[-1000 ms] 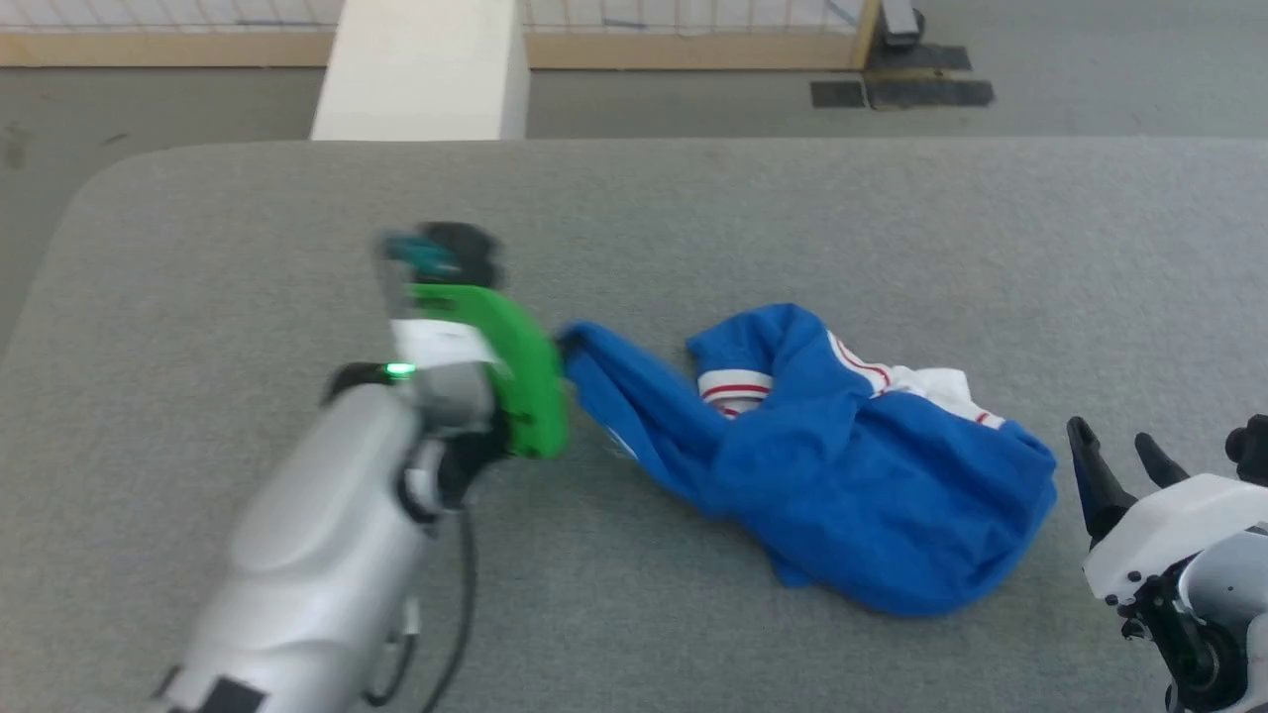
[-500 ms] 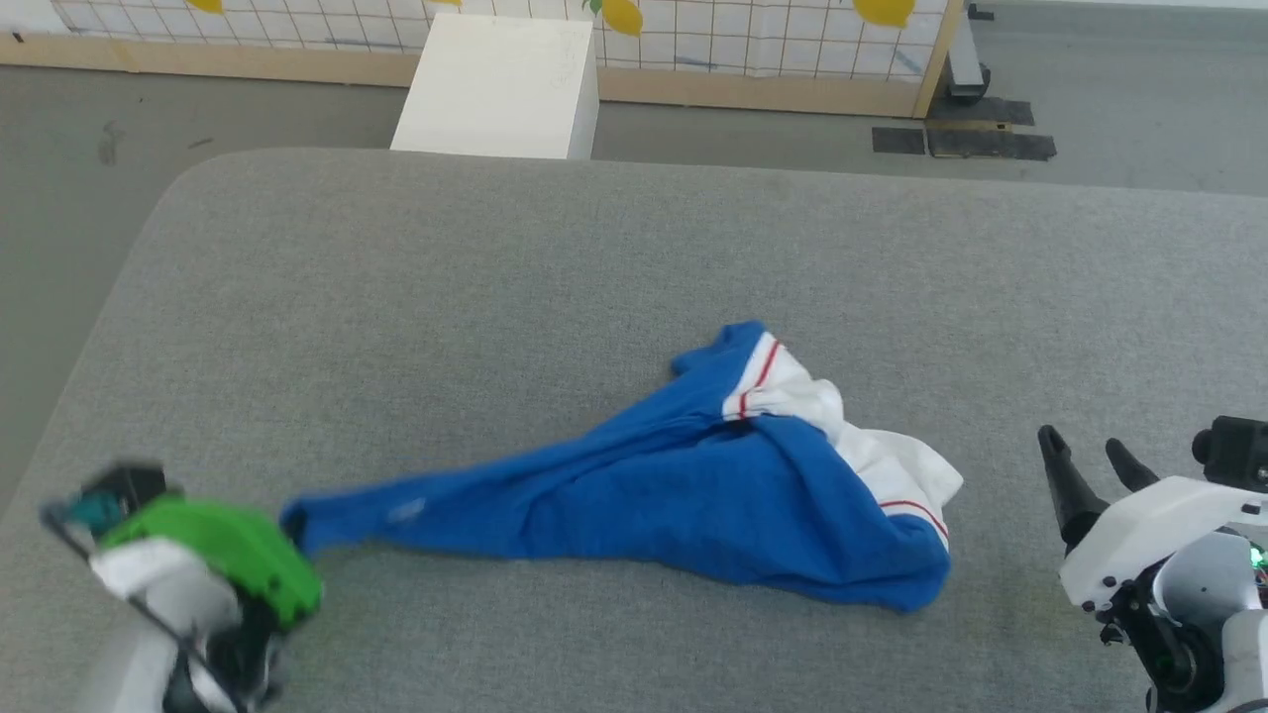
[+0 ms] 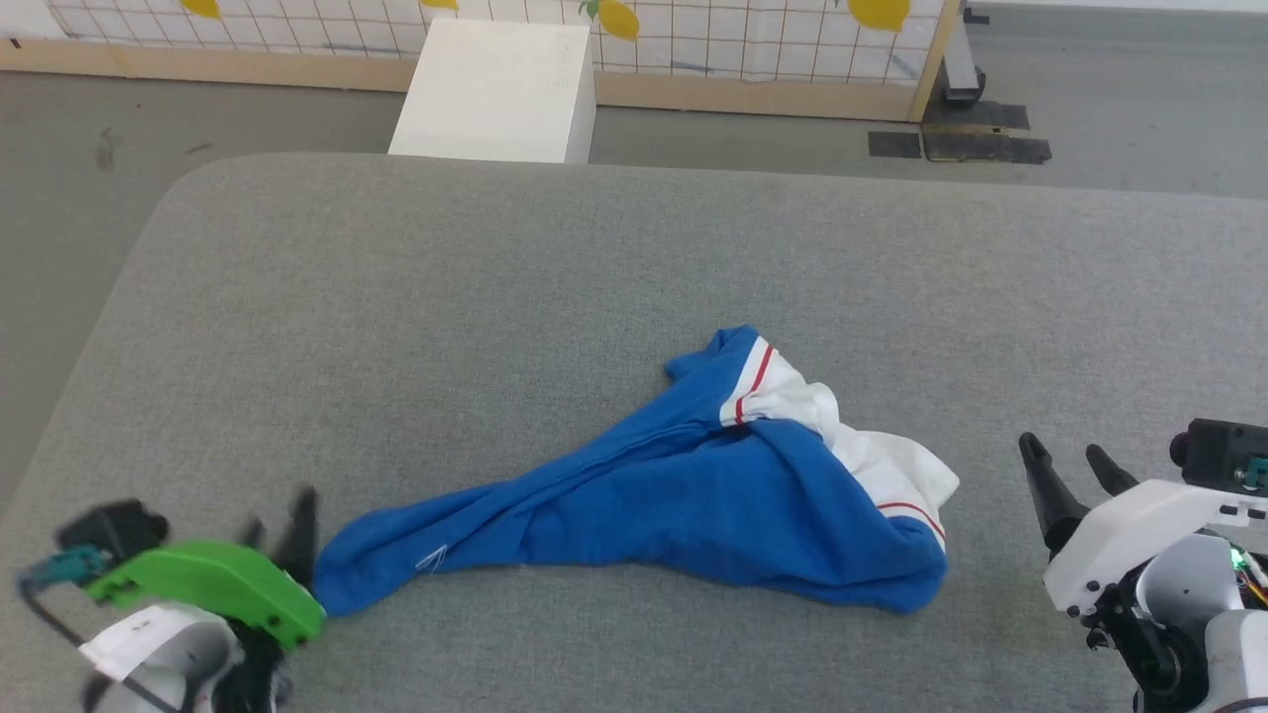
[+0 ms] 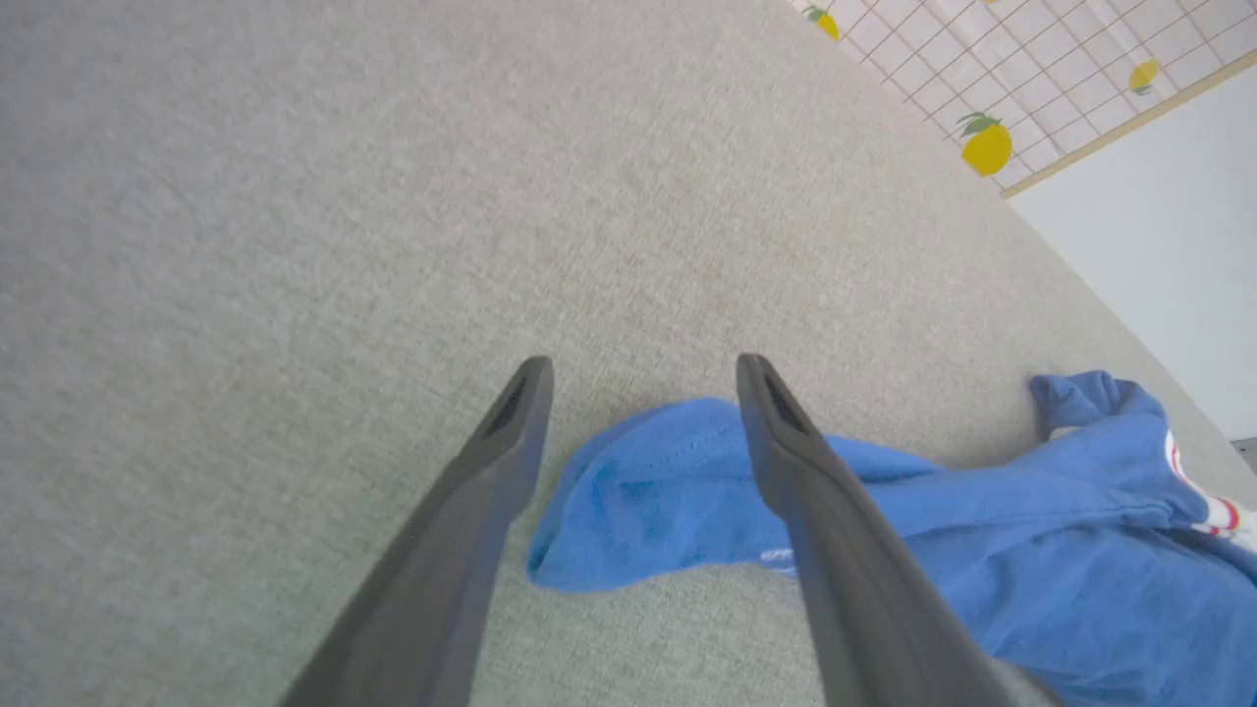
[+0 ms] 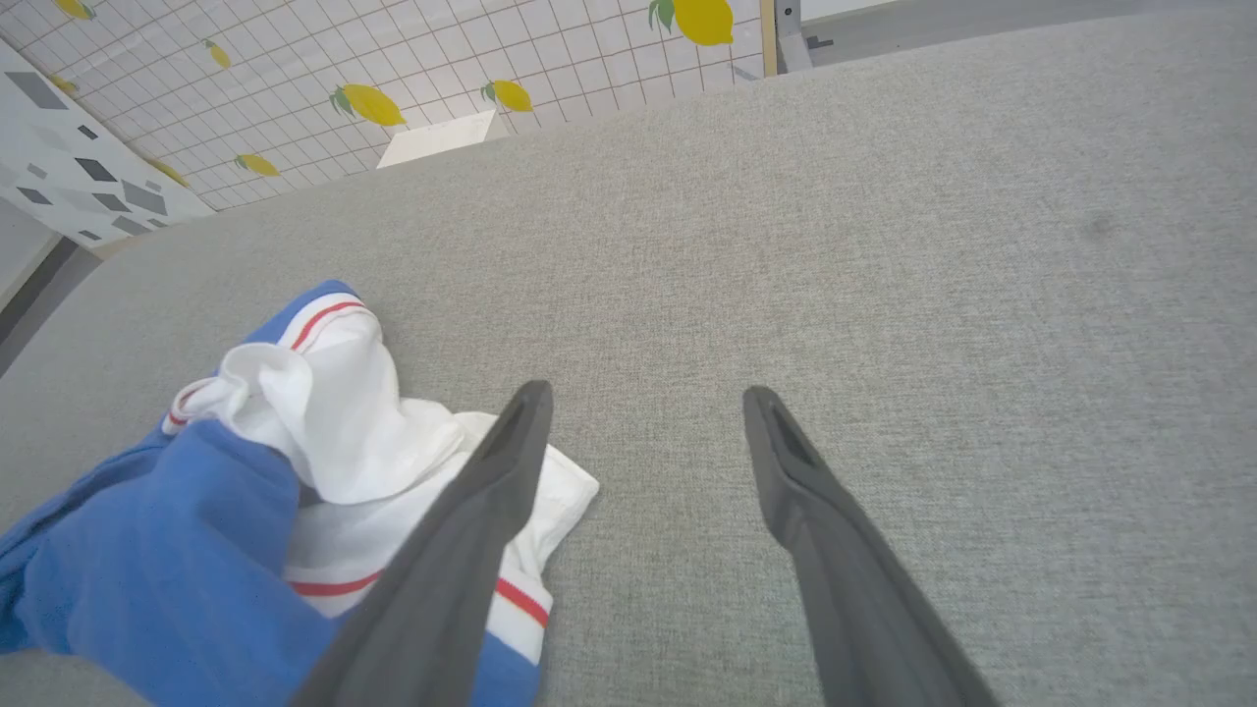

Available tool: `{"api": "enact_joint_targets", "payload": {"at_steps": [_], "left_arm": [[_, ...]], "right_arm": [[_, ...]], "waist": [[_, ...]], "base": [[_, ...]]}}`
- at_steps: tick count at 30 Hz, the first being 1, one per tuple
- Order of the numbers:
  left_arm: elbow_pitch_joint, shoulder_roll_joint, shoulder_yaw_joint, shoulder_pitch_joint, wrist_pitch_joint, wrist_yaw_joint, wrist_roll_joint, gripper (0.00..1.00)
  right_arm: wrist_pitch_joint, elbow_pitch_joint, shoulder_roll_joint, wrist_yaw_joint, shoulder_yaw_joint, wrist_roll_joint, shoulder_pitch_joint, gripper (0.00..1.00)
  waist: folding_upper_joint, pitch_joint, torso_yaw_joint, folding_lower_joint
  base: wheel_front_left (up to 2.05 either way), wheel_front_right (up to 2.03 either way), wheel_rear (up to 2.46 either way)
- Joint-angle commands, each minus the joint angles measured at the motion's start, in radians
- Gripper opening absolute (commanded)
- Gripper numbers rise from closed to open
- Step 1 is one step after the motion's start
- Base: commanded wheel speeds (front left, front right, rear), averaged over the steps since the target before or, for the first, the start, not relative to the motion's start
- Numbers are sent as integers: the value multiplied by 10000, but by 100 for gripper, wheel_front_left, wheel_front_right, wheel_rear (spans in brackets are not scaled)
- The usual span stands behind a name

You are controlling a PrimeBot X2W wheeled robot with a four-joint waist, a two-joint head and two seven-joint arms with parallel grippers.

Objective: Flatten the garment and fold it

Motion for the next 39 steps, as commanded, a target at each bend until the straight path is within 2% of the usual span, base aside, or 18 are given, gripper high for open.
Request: {"api": "enact_joint_targets", "payload": {"at_steps": [1,6,10,16,23,27,38,39], "left_arm": [[-193,143,120,-254,-609,-189,378,100],[-590,324,26,-172,-3057,-677,1936,100],[-577,106,-255,48,-3880,-853,2627,100],[-561,-142,-402,33,-4139,-1018,3256,100],[-681,-271,-403,-326,-4190,-1139,3660,100],[-740,-369,-428,-592,-4199,-1244,3769,100],[-528,-627,-491,-1063,-4210,-1457,4005,100],[-502,-640,-480,-1070,-4210,-1472,4021,100]], "right_arm": [[20,9,3,-11,55,-78,92,100],[81,19,3,-11,181,-64,211,100],[363,-2,3,-11,265,-266,303,100],[1647,-133,-399,-11,1049,-723,-333,100],[4490,103,-1258,-11,2530,-1176,-1930,100],[5707,361,-1630,-11,3489,-1098,-2628,100],[7098,1064,-2388,-11,5379,-631,-3116,100],[7159,1083,-2417,-11,5453,-528,-3139,45]], "waist": [[0,-43,-21,0],[0,-144,-91,0],[0,-133,-84,0],[0,158,-36,0],[0,749,129,0],[0,1112,277,0],[0,1740,554,0],[0,1735,539,0]], "base": [[0,0,0],[0,0,0],[0,0,0],[0,0,0],[0,0,0],[0,0,0],[0,0,0],[0,0,0]]}}
